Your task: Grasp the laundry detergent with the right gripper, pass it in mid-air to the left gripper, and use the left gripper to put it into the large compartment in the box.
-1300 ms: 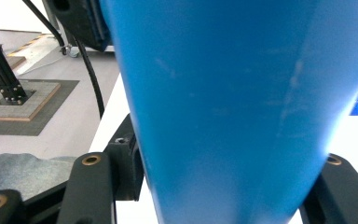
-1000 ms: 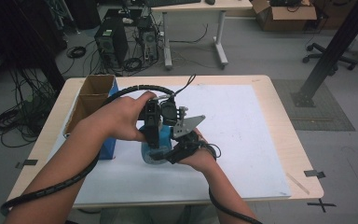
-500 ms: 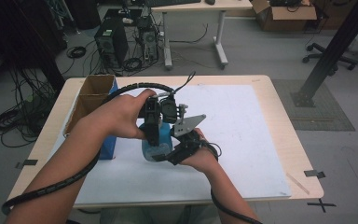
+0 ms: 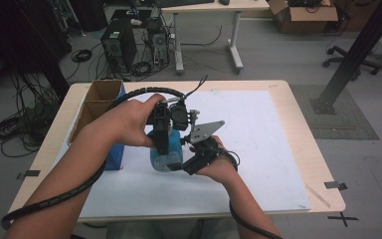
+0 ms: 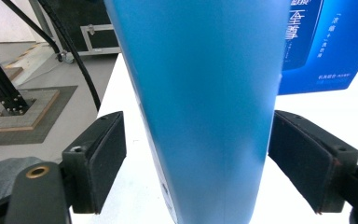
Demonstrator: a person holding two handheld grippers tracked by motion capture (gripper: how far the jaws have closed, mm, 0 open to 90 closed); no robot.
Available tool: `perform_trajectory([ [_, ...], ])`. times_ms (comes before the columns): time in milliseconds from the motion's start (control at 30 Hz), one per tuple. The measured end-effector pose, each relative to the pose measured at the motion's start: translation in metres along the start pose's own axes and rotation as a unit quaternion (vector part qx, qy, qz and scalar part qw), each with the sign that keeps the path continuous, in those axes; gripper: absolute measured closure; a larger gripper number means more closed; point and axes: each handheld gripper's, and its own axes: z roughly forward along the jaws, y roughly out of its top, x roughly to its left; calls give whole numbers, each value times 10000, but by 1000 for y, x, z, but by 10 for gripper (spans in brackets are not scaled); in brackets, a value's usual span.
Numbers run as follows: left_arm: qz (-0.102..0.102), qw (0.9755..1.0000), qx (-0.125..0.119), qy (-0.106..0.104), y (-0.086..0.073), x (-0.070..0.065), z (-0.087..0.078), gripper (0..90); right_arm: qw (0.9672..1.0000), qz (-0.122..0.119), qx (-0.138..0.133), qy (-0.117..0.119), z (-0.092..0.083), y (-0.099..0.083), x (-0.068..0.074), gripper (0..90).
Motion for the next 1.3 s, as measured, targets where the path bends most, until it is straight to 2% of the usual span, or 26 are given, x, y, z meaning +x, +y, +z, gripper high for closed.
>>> perform_trajectory([
  [667, -149, 9999, 14, 12, -2, 6, -8, 377, 9999, 80, 111, -7, -23, 0, -2, 84],
  [1133, -281, 9996, 30, 56, -10, 13, -14, 376, 9988, 237, 369, -198, -57, 2, -5, 42],
  [1300, -322, 9995, 68, 23, -12, 15, -15, 376, 9982, 202, 467, -312, -68, 5, -4, 35],
])
